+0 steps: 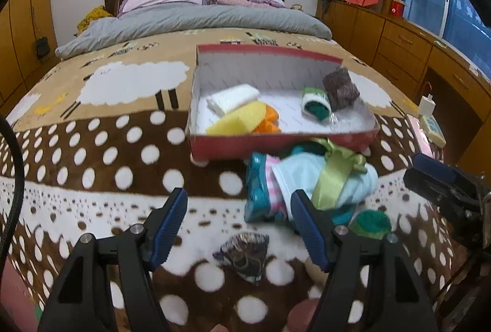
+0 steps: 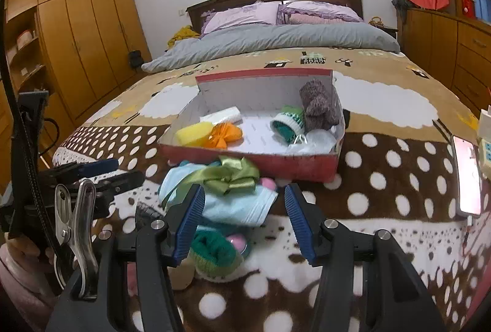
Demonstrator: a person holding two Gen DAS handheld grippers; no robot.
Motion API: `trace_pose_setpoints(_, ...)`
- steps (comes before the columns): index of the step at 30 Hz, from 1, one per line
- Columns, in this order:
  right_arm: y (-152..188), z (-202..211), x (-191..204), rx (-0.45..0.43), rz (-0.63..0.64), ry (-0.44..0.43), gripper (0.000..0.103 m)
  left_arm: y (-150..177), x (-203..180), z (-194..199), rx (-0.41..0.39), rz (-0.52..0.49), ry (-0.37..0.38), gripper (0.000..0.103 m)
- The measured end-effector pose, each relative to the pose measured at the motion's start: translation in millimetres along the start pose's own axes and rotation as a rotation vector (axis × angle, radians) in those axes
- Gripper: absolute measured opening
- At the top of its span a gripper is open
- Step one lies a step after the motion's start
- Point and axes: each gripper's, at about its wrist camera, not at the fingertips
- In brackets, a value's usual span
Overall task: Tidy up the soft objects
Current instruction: 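Move both grippers back from the shoebox to the pile of soft items, then grasp the black drawstring pouch with the left gripper while the right grasps the green knit sock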
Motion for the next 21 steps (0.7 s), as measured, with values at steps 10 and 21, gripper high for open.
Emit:
trace_pose_setpoints(10,25.9,2.6,4.7,0.032,0.004,-0.004,0.056,28.4,-5.5,-11.8,0.044,0.001,0.01,0.073)
trace_pose_setpoints(21,50.0,-6.8,9.8,0.075,0.026,0.012,0.056,47.5,-5.5,-29.4,0.088,0.005,0.01,0.073)
Point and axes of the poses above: each gripper's, at about its wrist camera, not at the fingertips, and z roughly against the way its jaws point, x to its left, y to its underside, and after that the axes turned 13 degrees about -z, right-handed
